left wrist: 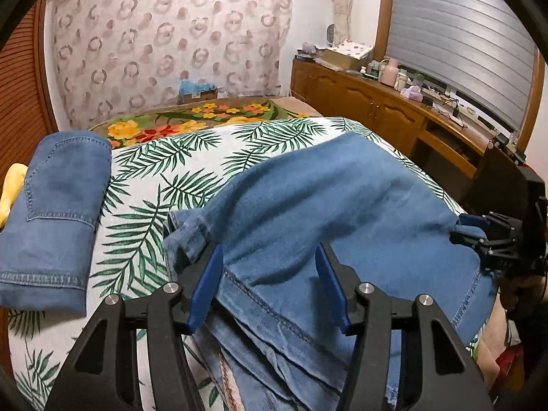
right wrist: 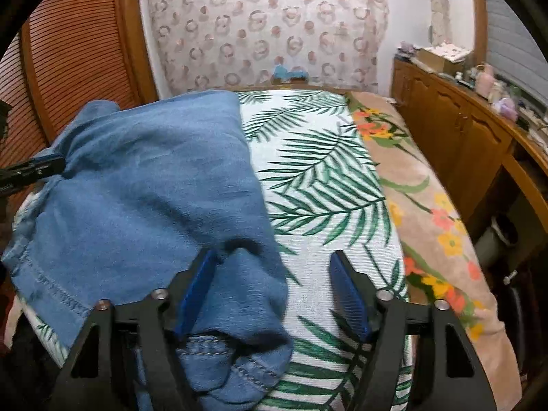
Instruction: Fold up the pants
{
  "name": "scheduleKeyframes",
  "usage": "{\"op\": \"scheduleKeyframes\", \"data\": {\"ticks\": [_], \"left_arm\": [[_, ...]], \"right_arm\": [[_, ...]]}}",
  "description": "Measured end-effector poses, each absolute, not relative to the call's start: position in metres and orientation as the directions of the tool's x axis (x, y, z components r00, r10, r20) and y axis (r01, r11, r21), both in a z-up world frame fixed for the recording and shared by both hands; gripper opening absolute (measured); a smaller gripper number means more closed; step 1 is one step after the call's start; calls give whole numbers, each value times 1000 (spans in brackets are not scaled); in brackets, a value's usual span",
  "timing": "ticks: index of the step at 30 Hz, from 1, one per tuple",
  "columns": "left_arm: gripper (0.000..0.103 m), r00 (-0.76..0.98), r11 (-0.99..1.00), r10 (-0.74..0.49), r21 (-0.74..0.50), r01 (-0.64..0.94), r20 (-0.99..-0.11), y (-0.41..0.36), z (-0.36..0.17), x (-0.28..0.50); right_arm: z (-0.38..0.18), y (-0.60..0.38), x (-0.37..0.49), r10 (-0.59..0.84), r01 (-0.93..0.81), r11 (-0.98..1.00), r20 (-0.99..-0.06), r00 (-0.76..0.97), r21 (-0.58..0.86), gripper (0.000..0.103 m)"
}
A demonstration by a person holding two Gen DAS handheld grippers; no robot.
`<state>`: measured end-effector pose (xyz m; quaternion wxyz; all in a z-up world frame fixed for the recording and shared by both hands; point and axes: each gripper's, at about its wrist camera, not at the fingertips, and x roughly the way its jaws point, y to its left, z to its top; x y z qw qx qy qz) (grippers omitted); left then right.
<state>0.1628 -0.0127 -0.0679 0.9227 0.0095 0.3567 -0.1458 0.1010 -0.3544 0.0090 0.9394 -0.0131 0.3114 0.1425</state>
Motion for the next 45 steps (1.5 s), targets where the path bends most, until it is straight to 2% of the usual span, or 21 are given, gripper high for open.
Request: {"op": "scheduleKeyframes", "data": {"ticks": [3,6,7,10,16,20,28,37,45], "left_arm": [[58,706,958,-257,-80,274,-660,-16,-65,153],[58,707,952,-283,-97,291,-648,-21,-60,140],[58,706,949,-291,-101,298,-645,-23,-59,136],[59,704,940,-313,-104,324,-638,-31,-56,120],[59,670,923,-354,-128,363,-653,-46,-66,103],[59,658,932,-324,-109,347,-680,-48,-77,107],[59,666,943,-311,-132,306,-678,-30,-80,110],[59,754,964,-265,-140,227,-601,17,-47,93],[59,801,977,-209,-142,156,-561,60,-32,74]], "right_arm": [[11,-353,101,308,-323,943,-597,741,85,50],[13,-352,102,359,-362,924,-602,713,122,29],[13,-352,103,383,-382,914,-604,699,137,19],[16,-354,102,400,-392,908,-592,699,151,12],[32,-357,92,438,-404,896,-526,729,186,10],[43,-350,84,450,-419,890,-494,744,180,9],[61,-332,76,495,-477,864,-444,747,160,9],[83,-282,72,566,-578,809,-406,718,105,8],[83,-211,82,640,-685,726,-425,640,61,7]]}}
